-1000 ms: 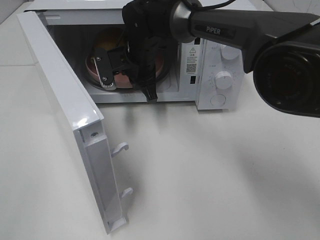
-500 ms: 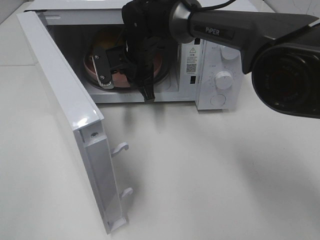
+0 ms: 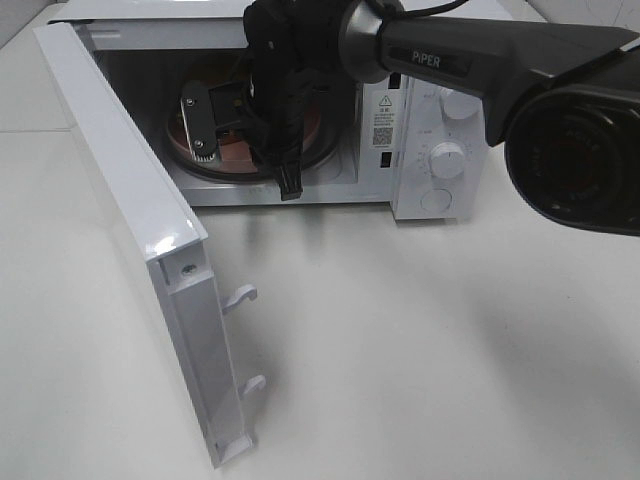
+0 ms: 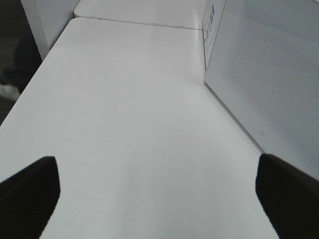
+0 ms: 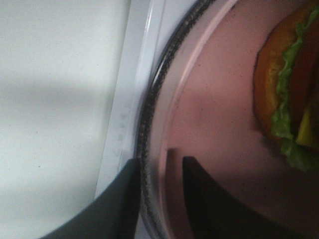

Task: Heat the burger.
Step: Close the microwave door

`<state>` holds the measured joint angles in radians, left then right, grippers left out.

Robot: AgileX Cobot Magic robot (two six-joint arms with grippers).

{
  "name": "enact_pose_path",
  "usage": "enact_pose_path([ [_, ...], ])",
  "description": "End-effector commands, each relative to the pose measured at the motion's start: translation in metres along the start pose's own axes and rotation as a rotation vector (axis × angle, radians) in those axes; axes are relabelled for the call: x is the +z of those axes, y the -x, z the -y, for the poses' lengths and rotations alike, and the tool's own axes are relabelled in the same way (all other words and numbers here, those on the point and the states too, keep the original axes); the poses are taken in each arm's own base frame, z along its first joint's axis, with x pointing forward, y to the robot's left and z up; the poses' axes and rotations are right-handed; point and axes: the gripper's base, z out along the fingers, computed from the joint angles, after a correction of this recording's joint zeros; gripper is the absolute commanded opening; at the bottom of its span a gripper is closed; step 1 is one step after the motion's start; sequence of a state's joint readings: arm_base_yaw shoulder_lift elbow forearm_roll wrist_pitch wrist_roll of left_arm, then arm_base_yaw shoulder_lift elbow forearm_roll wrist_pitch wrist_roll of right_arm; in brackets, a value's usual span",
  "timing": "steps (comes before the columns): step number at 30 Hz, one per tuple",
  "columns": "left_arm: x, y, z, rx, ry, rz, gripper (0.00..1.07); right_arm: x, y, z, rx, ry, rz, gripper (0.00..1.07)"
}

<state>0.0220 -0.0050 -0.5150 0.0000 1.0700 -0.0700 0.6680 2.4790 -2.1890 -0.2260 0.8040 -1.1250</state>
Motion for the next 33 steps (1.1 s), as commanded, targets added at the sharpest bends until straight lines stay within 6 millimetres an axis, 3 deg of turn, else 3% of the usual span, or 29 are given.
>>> enact_pose_path([
  [1, -0.0026, -0.0012, -0.0001, 0.003, -0.003, 0.017, 1.02, -0.0096, -0.0009, 0.0062, 0.029, -0.021, 0.013, 0.46],
  [3, -0.0026, -0.0012, -0.0001, 0.003, -0.003, 0.017, 1.02, -0.0096, 0.0004, 0.0056, 0.047, -0.014, 0.027, 0.55],
  [9, -0.0026, -0.0012, -0.0001, 0.003, -0.003, 0.017, 1.02, -0.0096, 0.0004, 0.0056, 0.053, -0.014, 0.027, 0.65],
  [33, -0.0026, -0.0012, -0.0001, 0.003, -0.003, 0.017, 1.02, -0.019, 0.0016, 0.0064, 0.103, 0.007, 0.05, 0.68],
])
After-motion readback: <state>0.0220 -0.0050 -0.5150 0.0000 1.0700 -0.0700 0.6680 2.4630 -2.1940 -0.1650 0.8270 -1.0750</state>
